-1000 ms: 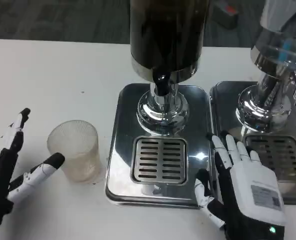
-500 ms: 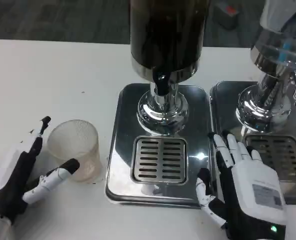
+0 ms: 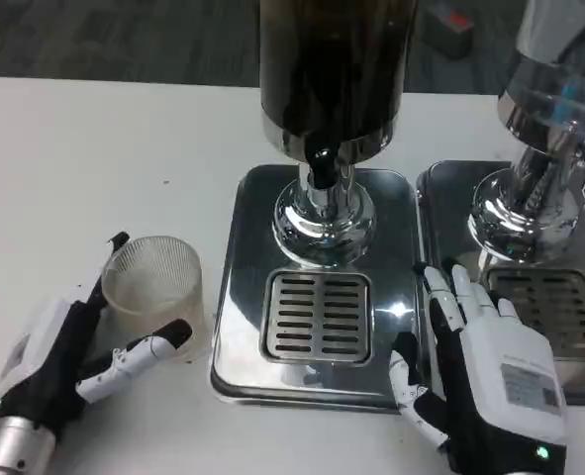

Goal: Grasp the cup under the faucet to collect the drink, then remove the cup.

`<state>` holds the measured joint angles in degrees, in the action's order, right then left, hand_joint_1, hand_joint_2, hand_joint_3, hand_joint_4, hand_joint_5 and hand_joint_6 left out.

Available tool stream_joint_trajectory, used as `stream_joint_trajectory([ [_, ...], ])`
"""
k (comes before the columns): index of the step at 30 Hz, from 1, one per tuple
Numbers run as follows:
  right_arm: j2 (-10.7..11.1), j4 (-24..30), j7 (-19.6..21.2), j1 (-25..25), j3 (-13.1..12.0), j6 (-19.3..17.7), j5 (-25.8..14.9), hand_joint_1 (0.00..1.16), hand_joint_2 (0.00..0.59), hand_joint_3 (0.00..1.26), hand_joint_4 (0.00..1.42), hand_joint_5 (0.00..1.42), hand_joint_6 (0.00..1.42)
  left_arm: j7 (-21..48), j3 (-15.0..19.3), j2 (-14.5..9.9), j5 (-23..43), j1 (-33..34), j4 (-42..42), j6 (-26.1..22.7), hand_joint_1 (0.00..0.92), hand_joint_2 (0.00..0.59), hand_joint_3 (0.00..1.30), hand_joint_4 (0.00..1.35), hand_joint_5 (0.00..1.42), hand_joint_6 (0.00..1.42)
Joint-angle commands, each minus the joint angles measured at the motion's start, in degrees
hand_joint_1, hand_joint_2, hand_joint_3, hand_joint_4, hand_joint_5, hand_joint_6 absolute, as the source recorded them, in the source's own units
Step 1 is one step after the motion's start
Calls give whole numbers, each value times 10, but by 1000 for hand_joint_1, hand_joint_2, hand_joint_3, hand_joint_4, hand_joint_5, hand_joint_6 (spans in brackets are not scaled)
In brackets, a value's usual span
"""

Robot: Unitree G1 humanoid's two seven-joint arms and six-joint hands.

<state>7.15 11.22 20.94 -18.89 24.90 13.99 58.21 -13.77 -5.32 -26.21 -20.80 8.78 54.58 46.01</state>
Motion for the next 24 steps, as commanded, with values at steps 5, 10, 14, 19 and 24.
stream_joint_trajectory([
  [5,-7,4,3,-3,0,10,-1,418,586,122,22,95,86,-7,5,17,12,24,33,21,231,39,0,0,166,136],
  [10,-7,6,6,-4,1,9,0,426,586,124,22,97,117,-11,-3,14,1,32,44,14,280,57,0,0,246,236],
  [14,-8,5,6,-5,1,8,-2,435,586,124,22,97,141,-18,-5,13,-3,32,46,14,305,66,52,83,347,348],
  [19,-9,4,6,-5,1,7,-4,440,586,124,22,107,158,-28,-6,13,-3,32,49,17,331,79,277,348,622,660],
  [24,-9,3,7,-5,0,7,-5,440,581,124,29,110,163,-44,-6,13,-6,32,49,23,366,101,435,530,788,821],
])
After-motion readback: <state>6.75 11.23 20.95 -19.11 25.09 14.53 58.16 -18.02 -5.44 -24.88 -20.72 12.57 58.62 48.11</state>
